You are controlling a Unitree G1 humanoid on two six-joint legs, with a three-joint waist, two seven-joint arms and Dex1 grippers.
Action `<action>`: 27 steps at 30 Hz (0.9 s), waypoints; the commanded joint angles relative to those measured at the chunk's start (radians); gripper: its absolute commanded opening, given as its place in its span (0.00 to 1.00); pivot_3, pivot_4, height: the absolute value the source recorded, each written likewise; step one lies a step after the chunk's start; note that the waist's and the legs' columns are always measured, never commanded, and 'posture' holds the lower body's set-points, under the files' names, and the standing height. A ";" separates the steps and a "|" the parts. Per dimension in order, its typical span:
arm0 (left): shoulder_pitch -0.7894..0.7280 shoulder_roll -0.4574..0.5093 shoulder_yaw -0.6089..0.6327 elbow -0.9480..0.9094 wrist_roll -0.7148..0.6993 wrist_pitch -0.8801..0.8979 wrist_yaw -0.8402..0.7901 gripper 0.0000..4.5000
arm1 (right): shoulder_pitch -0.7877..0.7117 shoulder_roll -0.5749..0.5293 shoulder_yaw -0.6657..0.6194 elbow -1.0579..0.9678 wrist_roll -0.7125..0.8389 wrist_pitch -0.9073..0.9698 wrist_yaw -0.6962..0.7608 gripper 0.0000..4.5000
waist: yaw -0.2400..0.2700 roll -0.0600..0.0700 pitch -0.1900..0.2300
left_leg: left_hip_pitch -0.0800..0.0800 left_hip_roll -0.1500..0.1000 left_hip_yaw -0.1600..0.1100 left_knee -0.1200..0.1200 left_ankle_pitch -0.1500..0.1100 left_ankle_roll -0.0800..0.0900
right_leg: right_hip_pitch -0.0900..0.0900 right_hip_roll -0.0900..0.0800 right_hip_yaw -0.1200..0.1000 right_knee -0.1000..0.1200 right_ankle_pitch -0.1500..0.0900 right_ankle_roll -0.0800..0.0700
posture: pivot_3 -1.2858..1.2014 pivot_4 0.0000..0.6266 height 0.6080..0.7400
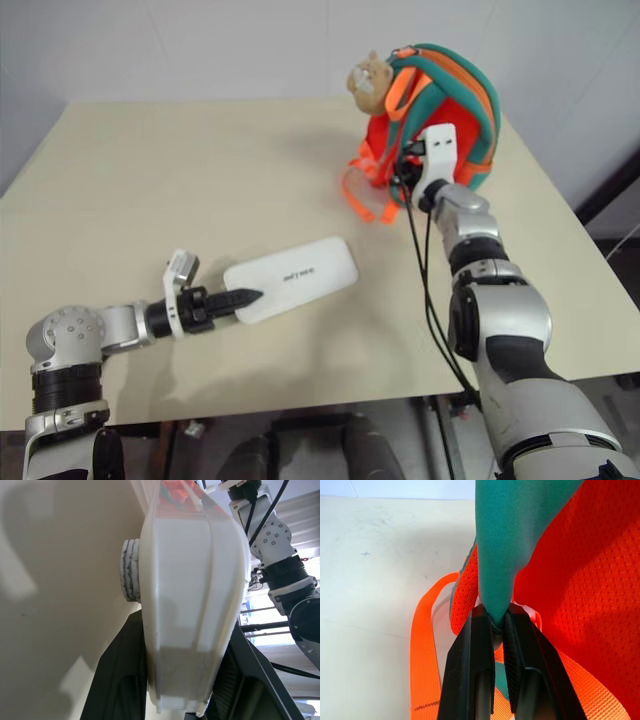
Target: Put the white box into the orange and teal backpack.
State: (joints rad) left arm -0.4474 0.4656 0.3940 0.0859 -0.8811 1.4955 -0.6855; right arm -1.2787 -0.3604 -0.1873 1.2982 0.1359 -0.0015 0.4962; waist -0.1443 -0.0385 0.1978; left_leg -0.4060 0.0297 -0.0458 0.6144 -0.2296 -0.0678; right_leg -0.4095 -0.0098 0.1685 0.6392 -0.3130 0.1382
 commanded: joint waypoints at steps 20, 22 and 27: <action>0.028 -0.007 0.002 -0.015 -0.036 -0.048 0.008 0.28 | 0.439 -0.222 -0.068 -0.866 0.138 0.387 0.195 0.06 | 0.014 0.000 0.000 | 0.000 0.000 -0.002 0.000 0.000 0.000 | 0.000 0.000 -0.001 0.000 0.000 0.000 | 0.52 0.24 1.00; 0.024 -0.003 -0.008 -0.006 -0.034 -0.054 0.003 0.28 | 0.527 -0.256 -0.095 -1.034 0.182 0.488 0.187 0.06 | 0.021 0.000 0.000 | 0.000 0.000 -0.002 0.000 0.000 0.000 | 0.000 0.000 -0.001 0.000 0.000 0.000 | 0.52 0.24 1.00; 0.018 0.013 -0.027 0.017 -0.031 -0.070 -0.012 0.28 | 0.642 -0.302 -0.166 -1.273 0.289 0.682 0.160 0.06 | 0.034 0.000 0.000 | 0.000 0.000 -0.001 0.000 0.000 0.000 | 0.000 0.000 0.000 0.000 0.000 0.000 | 0.52 0.24 1.00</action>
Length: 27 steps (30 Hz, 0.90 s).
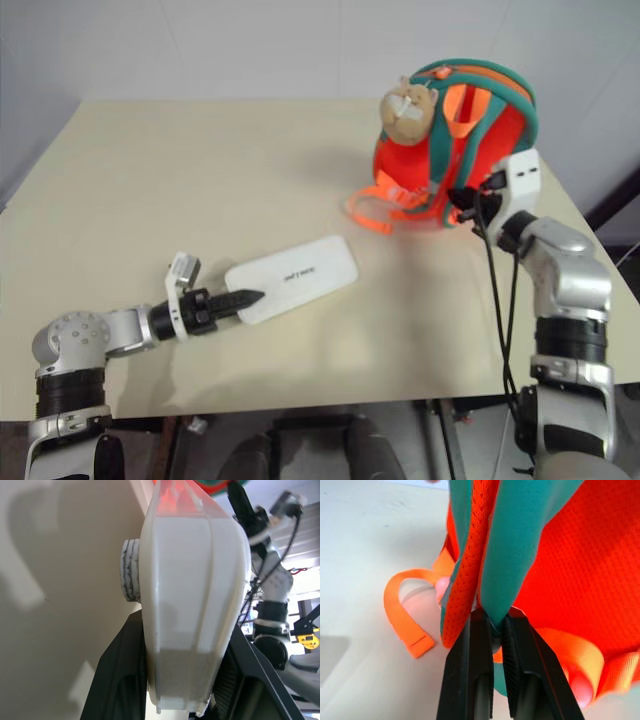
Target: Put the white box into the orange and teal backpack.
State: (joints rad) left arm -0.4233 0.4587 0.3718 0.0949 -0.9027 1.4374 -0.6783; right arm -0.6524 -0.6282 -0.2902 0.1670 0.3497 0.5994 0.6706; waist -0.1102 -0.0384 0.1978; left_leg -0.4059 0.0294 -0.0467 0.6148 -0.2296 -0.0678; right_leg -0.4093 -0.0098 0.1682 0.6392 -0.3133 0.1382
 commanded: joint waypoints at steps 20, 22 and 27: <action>0.006 0.036 -0.023 0.018 -0.013 -0.043 -0.028 0.28 | -0.156 -0.082 0.068 0.322 0.013 -0.112 0.136 0.88 | 0.001 0.000 0.000 | 0.000 0.000 0.001 0.000 0.000 0.001 | 0.000 0.000 0.000 -0.002 0.000 0.000 | 0.52 0.24 1.00; 0.008 0.035 -0.021 0.016 -0.014 -0.045 -0.026 0.28 | -0.222 -0.076 0.069 0.432 -0.004 -0.174 0.145 0.88 | -0.001 0.000 0.000 | 0.000 0.000 0.002 0.000 0.000 0.001 | 0.000 0.000 0.001 -0.002 0.000 0.000 | 0.52 0.24 1.00; 0.013 0.032 -0.016 0.009 -0.018 -0.046 -0.023 0.28 | -0.362 -0.044 0.070 0.632 -0.010 -0.266 0.190 0.88 | -0.004 0.000 0.000 | 0.000 0.000 0.002 0.000 0.000 0.001 | 0.000 0.000 0.001 -0.002 0.000 0.000 | 0.52 0.24 1.00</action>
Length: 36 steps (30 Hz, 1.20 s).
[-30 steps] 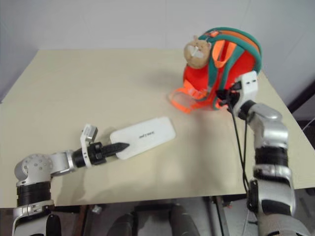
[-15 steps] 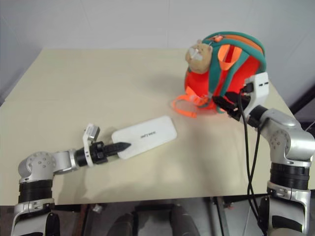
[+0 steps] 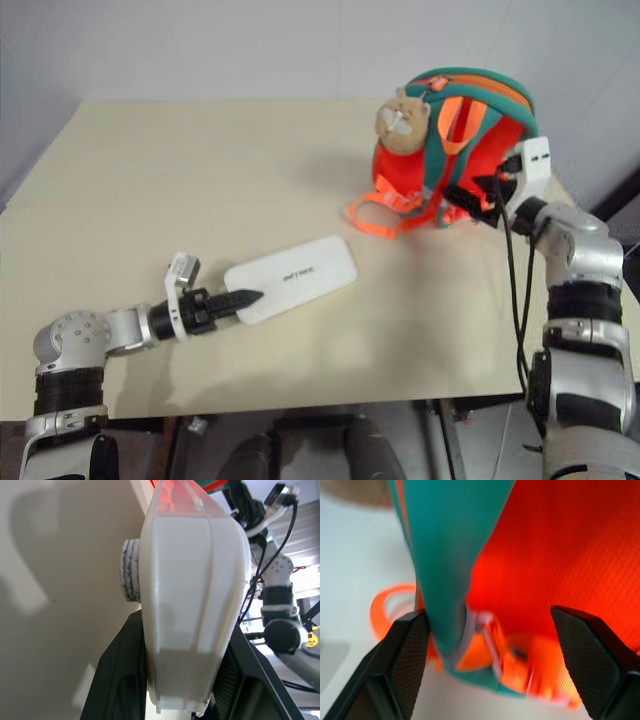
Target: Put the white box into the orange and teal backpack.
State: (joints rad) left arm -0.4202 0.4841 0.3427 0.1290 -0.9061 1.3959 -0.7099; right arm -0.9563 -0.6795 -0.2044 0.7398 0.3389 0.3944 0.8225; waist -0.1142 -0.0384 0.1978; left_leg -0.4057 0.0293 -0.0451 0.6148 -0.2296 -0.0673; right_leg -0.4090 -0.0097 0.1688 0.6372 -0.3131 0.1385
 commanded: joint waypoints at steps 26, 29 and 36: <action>0.042 0.033 0.039 -0.055 -0.046 -0.005 0.024 0.28 | -0.252 0.159 0.008 0.377 -0.051 -0.203 0.143 0.88 | -0.014 0.000 0.000 | 0.000 0.000 0.000 0.000 0.000 0.000 | 0.000 0.000 0.000 0.000 0.000 0.000 | 0.52 0.24 1.00; 0.030 0.038 0.032 -0.046 -0.043 -0.006 0.021 0.28 | -0.273 0.201 0.003 0.424 -0.058 -0.259 0.120 0.88 | -0.018 0.000 0.000 | 0.000 0.000 0.000 0.000 0.000 0.000 | 0.000 0.000 0.000 0.000 0.000 0.000 | 0.52 0.24 1.00; 0.032 0.059 0.033 -0.042 -0.041 -0.010 0.011 0.28 | -0.272 0.219 -0.030 0.453 -0.056 -0.344 0.126 0.54 | -0.025 0.000 0.000 | 0.000 0.000 -0.001 0.000 0.000 0.000 | 0.000 0.000 0.000 0.001 0.000 0.000 | 0.52 0.24 1.00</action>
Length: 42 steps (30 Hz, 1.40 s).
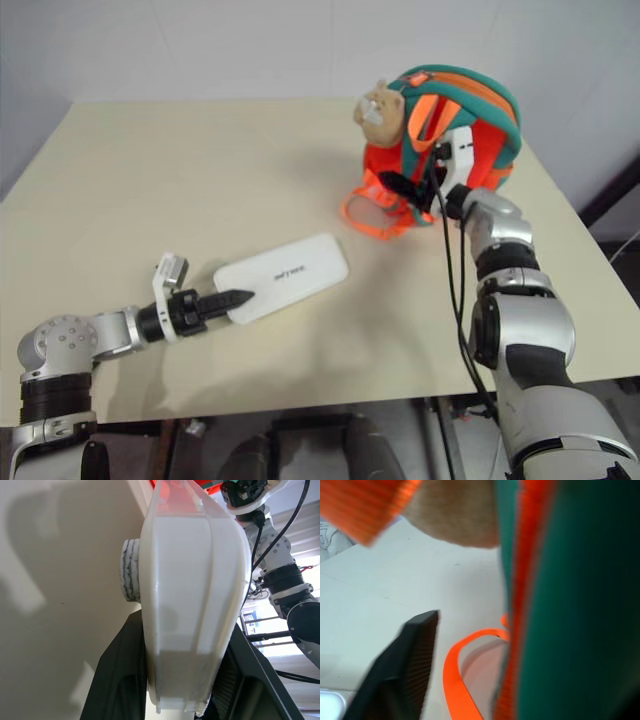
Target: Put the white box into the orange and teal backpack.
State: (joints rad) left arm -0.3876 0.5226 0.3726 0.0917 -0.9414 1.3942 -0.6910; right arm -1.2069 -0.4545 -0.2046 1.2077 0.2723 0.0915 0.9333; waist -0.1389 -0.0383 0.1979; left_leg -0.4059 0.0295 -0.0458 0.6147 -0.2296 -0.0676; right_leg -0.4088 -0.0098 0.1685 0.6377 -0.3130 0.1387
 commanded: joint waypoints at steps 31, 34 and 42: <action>0.002 0.115 0.007 0.198 0.095 -0.289 -0.172 0.28 | 0.560 -0.399 -0.068 -1.463 0.976 1.448 0.213 0.03 | 0.031 0.001 0.001 | -0.001 0.001 0.000 -0.001 -0.002 0.001 | -0.003 0.000 -0.001 -0.001 -0.002 -0.004 | 0.52 0.24 1.00; 0.049 0.126 0.043 0.127 0.054 -0.319 -0.226 0.28 | 0.636 -0.537 0.043 -1.385 0.824 1.285 0.355 0.03 | 0.029 0.001 0.001 | -0.001 0.001 0.001 -0.001 -0.003 0.001 | -0.002 0.000 -0.001 -0.003 -0.003 -0.003 | 0.52 0.24 1.00; 0.097 0.148 0.180 -0.031 -0.033 -0.373 -0.251 0.28 | 0.504 -0.593 0.242 -1.128 0.586 1.041 0.558 0.03 | 0.032 -0.001 0.002 | -0.001 0.001 0.003 -0.001 -0.003 0.001 | -0.002 0.000 0.000 -0.005 -0.003 -0.003 | 0.52 0.24 1.00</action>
State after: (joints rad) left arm -0.2937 0.6509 0.5068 0.1319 -0.9159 1.0389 -0.9174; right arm -0.6812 -1.0270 0.0356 0.0540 0.8898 1.1704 1.4469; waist -0.1065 -0.0396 0.1999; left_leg -0.4073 0.0306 -0.0429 0.6141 -0.2329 -0.0665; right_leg -0.4113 -0.0100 0.1685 0.6324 -0.3156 0.1360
